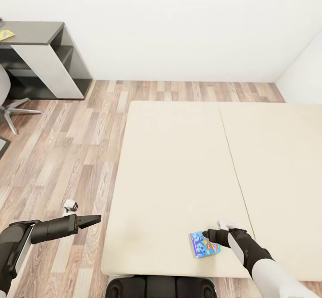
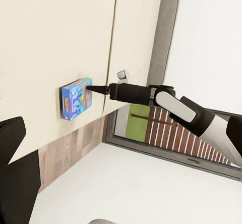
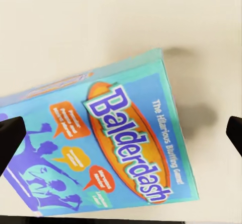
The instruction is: Put all the toys in the child's room - the three board games (two on the bed and one on the table), the two jigsaw puzzles on the table, and the tennis ball on the table - inside the toy box on the table in the child's room.
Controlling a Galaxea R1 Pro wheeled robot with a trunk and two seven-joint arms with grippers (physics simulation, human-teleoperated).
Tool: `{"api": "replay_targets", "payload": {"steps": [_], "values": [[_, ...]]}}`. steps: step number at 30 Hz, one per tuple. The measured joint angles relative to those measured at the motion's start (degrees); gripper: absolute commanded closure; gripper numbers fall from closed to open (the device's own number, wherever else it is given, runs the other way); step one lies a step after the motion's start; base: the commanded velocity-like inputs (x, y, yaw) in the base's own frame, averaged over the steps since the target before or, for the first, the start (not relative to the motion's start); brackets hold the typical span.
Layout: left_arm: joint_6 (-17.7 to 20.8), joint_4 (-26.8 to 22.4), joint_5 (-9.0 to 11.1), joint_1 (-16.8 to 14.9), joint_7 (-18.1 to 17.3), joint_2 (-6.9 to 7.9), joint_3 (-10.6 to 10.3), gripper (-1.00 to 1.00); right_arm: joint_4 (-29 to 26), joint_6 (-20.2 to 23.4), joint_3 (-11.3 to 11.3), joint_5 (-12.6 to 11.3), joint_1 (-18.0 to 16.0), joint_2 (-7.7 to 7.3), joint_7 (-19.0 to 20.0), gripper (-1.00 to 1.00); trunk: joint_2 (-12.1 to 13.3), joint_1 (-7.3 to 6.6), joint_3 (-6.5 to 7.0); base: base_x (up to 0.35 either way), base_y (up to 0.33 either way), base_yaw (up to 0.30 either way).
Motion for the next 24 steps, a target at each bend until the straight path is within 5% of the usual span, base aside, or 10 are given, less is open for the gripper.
{"api": "replay_targets", "payload": {"steps": [8,24], "values": [[0.0,0.0,0.0,0.0,0.0,0.05,0.0,-1.0,-0.3,-0.8,5.1,-0.1,0.0,0.08,0.2,-1.0,0.0,0.0,-0.75,0.0,0.0,0.0],[0.0,0.0,0.0,0.0,0.0,0.05,0.0,-1.0,-0.4,-0.9,6.3,-0.2,0.0,-0.08,1.0,-1.0,0.0,0.0,-1.22,0.0,0.0,0.0]]}}
